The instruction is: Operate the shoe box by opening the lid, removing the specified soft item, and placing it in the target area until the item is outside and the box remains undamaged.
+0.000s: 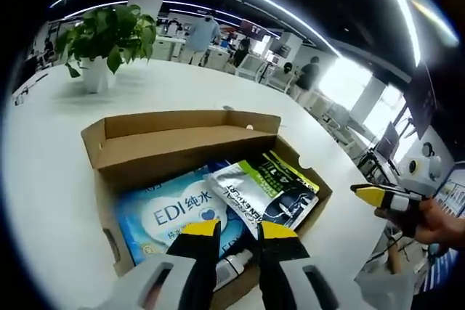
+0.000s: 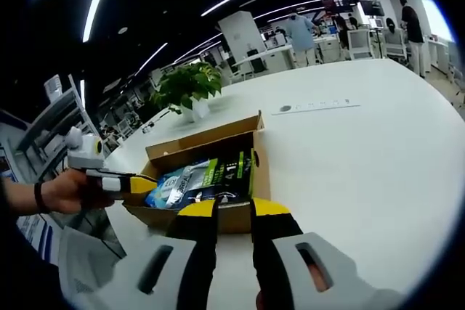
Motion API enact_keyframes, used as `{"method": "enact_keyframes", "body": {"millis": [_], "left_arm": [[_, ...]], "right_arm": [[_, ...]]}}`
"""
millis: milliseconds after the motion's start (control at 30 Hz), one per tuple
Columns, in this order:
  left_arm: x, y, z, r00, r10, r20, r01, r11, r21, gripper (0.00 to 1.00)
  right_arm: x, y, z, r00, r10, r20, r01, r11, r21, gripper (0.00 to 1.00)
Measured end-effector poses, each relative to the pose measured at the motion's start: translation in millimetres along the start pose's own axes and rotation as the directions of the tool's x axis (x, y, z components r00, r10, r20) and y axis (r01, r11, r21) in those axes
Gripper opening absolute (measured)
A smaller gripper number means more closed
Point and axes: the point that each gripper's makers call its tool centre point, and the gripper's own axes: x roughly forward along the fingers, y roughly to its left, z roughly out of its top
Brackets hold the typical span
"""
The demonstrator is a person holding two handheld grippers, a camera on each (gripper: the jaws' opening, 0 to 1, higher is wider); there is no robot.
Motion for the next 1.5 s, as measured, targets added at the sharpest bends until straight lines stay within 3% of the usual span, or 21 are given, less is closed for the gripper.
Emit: {"method": "enact_keyframes", "body": {"millis": [567,767,1067,1500], "left_arm": [[26,-10.2,-15.8,0.995,-0.041,-0.091,0.037,0.998,-0.046,0.21],[33,-17.7,-19.5,0.991,-0.064,-0.117,0.058,0.997,-0.053,0.17],[33,-14.1,-17.5,0.993,-0.052,-0.109,0.045,0.997,-0.065,0.06],[24,-3.3,-15.2,0.996,-0.042,-0.083,0.033,0.994,-0.104,0.03]], "right_arm": [[-11,-6,-11.1,1.0,-0.015,-0.007,0.016,0.999,0.035,0.16],[-14,-9,-13.4,1.0,-0.02,-0.012,0.021,0.999,0.035,0.15],[-14,-12,-14.3,0.999,-0.025,-0.02,0.025,0.999,0.035,0.15],[1,3,-11.6,0.999,0.008,-0.036,-0.007,1.0,0.017,0.15]]}}
